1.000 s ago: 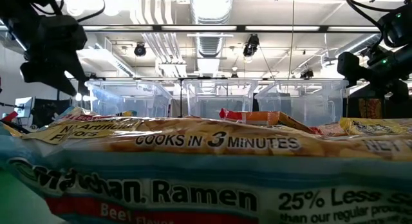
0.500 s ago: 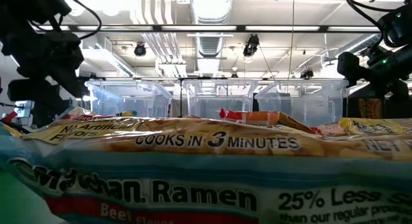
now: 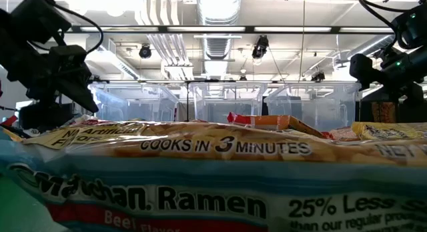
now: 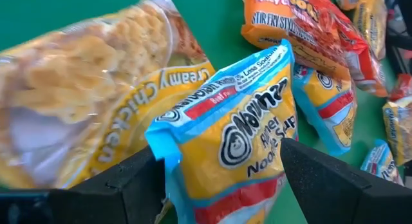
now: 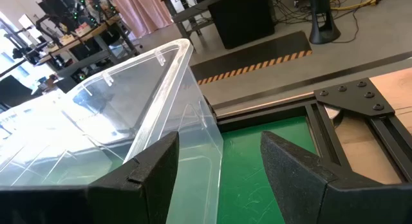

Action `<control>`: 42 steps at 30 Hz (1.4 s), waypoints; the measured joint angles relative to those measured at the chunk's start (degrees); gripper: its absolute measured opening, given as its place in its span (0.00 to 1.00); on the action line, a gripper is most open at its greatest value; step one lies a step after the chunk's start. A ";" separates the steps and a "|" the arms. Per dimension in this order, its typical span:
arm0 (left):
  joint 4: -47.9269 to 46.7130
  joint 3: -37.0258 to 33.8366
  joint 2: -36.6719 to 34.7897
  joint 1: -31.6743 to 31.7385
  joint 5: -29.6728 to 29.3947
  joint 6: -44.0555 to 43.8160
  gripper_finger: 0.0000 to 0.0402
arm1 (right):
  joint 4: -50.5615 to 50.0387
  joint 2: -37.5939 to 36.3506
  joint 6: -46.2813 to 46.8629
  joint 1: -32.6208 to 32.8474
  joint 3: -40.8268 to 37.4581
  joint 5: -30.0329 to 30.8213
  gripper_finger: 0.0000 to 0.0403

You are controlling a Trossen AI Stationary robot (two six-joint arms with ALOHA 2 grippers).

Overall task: Sort Maruchan noodles
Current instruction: Put the top left blue noodle pack into the top left transparent bin

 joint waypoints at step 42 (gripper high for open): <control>6.21 -0.38 -3.52 0.00 6.50 5.14 0.05 | 0.02 0.00 0.00 0.01 0.00 0.00 0.52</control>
